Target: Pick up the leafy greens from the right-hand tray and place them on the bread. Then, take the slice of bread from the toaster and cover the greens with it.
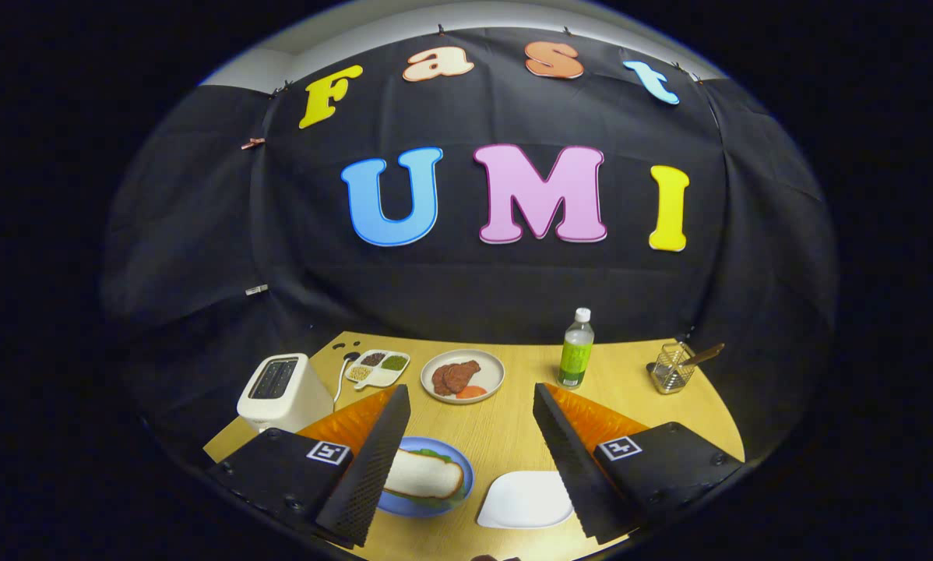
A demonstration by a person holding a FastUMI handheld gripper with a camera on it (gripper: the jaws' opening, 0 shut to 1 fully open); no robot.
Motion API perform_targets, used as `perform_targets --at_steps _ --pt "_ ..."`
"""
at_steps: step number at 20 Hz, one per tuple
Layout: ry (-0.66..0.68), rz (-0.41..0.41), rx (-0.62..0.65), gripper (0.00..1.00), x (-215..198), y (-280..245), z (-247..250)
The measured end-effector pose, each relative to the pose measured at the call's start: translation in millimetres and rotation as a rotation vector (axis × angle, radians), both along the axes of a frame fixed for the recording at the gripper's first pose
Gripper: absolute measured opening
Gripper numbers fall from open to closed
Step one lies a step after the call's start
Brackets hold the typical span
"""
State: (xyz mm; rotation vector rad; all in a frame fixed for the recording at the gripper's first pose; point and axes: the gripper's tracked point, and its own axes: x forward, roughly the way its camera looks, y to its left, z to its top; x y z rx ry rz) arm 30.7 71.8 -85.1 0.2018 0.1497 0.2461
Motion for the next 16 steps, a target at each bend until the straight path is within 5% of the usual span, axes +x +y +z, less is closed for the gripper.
perform_targets --at_steps 8,16 --pt "-0.230 -0.119 -0.140 0.98 -23.7 -43.9 88.1" --pt "-0.254 -0.147 -0.131 0.98 -32.7 -56.7 93.6"
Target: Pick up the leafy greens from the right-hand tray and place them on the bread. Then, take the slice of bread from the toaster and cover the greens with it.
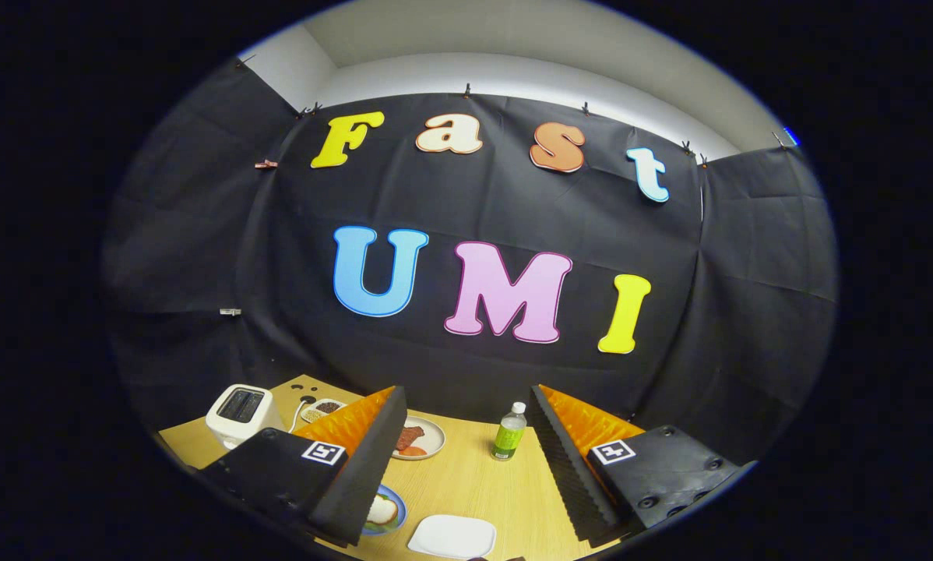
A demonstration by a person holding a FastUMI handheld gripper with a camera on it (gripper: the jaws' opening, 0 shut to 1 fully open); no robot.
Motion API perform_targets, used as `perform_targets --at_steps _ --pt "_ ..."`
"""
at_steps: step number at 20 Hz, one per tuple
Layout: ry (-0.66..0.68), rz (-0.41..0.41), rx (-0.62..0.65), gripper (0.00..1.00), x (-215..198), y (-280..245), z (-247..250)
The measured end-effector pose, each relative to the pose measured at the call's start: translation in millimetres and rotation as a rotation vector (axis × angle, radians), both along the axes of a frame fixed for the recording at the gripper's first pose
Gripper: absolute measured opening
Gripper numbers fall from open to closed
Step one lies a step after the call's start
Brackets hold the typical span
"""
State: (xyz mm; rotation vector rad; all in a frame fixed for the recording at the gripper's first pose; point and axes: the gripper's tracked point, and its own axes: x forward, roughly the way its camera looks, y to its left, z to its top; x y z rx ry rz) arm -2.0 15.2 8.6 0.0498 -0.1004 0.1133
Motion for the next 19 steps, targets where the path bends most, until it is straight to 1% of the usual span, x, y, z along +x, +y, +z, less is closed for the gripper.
perform_targets --at_steps 5,19 --pt "0.024 -0.024 -0.004 0.98 3.3 -3.5 -6.2" --pt "0.061 -0.044 0.008 0.98 9.4 -2.4 -14.4"
